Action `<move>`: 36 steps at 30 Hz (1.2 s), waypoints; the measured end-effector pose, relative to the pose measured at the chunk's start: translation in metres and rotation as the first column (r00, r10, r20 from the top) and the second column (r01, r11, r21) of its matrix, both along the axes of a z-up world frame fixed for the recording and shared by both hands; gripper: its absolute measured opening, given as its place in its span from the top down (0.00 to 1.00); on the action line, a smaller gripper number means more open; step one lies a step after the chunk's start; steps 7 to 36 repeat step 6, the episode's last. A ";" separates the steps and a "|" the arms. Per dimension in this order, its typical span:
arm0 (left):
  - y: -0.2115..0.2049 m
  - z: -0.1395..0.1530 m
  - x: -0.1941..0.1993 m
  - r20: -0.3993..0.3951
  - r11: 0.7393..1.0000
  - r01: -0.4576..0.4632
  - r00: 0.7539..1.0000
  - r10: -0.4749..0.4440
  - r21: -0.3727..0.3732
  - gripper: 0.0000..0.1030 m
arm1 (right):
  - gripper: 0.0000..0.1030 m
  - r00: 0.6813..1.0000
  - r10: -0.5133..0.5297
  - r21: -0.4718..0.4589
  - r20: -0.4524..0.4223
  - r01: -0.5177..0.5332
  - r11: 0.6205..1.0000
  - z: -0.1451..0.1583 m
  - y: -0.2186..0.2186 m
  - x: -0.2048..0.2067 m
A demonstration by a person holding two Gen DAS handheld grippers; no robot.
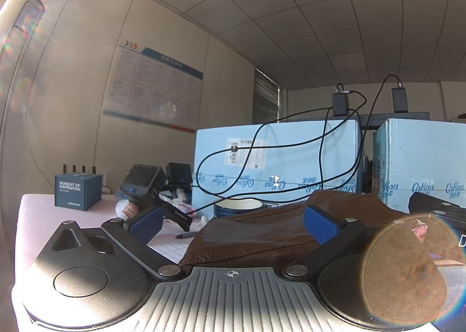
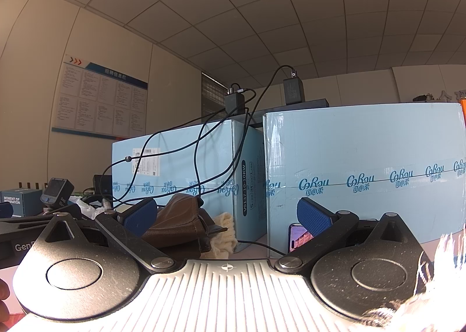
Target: Fold clothes
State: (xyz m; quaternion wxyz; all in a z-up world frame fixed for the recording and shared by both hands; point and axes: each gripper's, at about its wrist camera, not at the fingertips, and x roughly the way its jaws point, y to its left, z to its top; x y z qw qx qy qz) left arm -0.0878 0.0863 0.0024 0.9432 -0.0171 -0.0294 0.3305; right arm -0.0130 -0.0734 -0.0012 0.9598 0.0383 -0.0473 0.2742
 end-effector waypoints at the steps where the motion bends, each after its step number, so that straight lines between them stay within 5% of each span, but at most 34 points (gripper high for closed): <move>1: 0.000 0.000 0.000 0.000 1.000 0.000 1.000 0.000 0.000 0.00 | 0.00 1.000 0.000 0.000 0.000 0.000 1.000 0.000 0.000 0.000; 36: 0.000 0.000 0.000 0.002 1.000 0.000 1.000 0.000 -0.001 0.00 | 0.00 1.000 0.000 0.000 0.000 0.000 1.000 0.000 0.000 0.000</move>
